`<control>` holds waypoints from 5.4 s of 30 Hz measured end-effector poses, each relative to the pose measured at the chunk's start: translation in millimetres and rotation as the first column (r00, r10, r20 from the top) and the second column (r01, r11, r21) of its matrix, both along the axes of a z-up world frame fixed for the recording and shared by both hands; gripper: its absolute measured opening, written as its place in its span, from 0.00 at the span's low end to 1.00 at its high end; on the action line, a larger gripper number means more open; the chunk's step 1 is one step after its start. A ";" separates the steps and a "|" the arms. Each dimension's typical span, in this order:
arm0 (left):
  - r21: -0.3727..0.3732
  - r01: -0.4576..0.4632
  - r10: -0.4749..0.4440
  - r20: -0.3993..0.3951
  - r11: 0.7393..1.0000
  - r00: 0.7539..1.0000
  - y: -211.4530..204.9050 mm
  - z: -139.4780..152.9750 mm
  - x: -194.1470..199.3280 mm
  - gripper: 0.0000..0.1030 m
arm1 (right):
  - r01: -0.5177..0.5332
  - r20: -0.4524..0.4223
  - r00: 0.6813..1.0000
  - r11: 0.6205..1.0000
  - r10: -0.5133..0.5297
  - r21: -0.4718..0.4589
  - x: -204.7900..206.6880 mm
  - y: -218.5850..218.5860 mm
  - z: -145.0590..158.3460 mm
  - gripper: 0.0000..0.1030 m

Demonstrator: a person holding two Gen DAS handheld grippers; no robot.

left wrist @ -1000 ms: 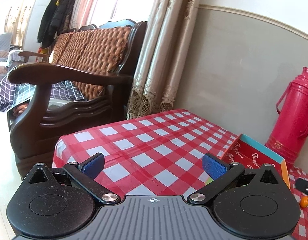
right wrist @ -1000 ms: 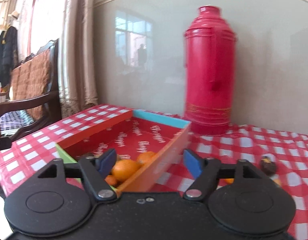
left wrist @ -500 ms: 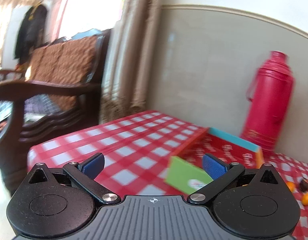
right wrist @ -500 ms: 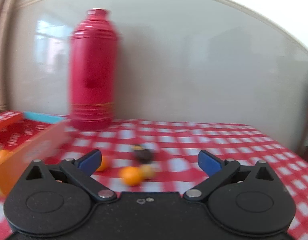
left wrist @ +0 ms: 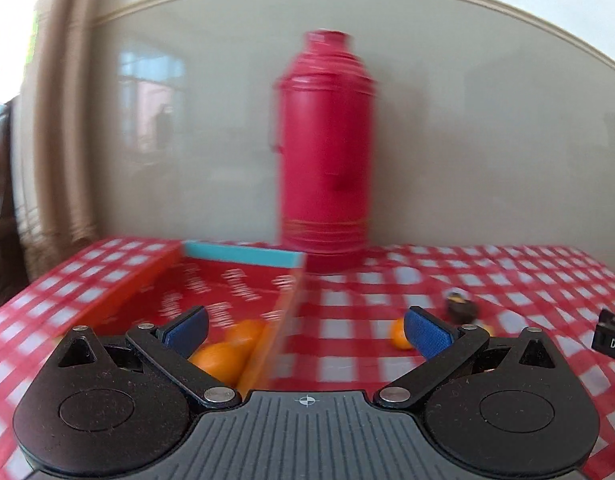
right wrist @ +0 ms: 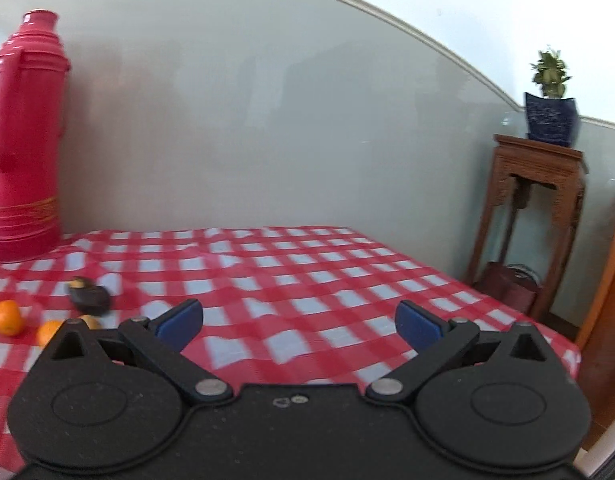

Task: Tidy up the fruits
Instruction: 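Reach the left gripper to a small orange and grasp it, then carry the small orange into the box and open the left gripper, then grasp a kumquat with the right gripper and drop it into the box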

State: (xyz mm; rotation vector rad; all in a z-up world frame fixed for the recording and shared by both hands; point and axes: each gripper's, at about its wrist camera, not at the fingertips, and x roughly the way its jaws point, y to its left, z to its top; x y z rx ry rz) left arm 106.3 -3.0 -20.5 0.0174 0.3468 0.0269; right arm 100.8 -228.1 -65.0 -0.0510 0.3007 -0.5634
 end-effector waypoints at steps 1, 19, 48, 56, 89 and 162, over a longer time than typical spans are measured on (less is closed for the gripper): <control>0.026 0.022 -0.022 -0.006 0.999 1.000 -11.8 -0.8 7.3 1.00 | 0.012 0.000 1.000 1.000 -0.012 0.000 -1.4 -4.1 -0.5 0.94; 0.017 0.142 -0.133 -0.248 0.990 0.959 -64.6 -47.4 111.3 0.51 | 0.102 0.006 0.995 0.994 -0.101 -0.042 -19.1 -42.7 -3.8 0.94; 0.090 -0.039 0.049 -0.113 0.995 0.992 -9.1 -13.3 87.9 0.30 | -0.029 -0.002 1.000 0.999 0.029 -0.045 -13.6 -12.1 -4.8 0.94; 0.076 -0.209 0.217 -0.134 0.975 0.967 51.5 -14.9 83.6 0.30 | -0.093 -0.018 0.996 0.993 0.092 -0.069 -10.8 7.8 -7.2 0.94; -0.056 -0.463 0.463 -0.011 0.885 0.886 142.9 -12.6 -33.6 0.88 | -0.455 -0.081 0.864 0.839 0.497 0.299 45.5 62.1 -10.6 0.68; -0.155 -0.652 0.661 0.010 0.742 0.750 211.4 -25.3 -91.0 1.00 | -0.598 0.011 0.802 0.801 0.598 0.025 16.4 112.4 24.0 0.94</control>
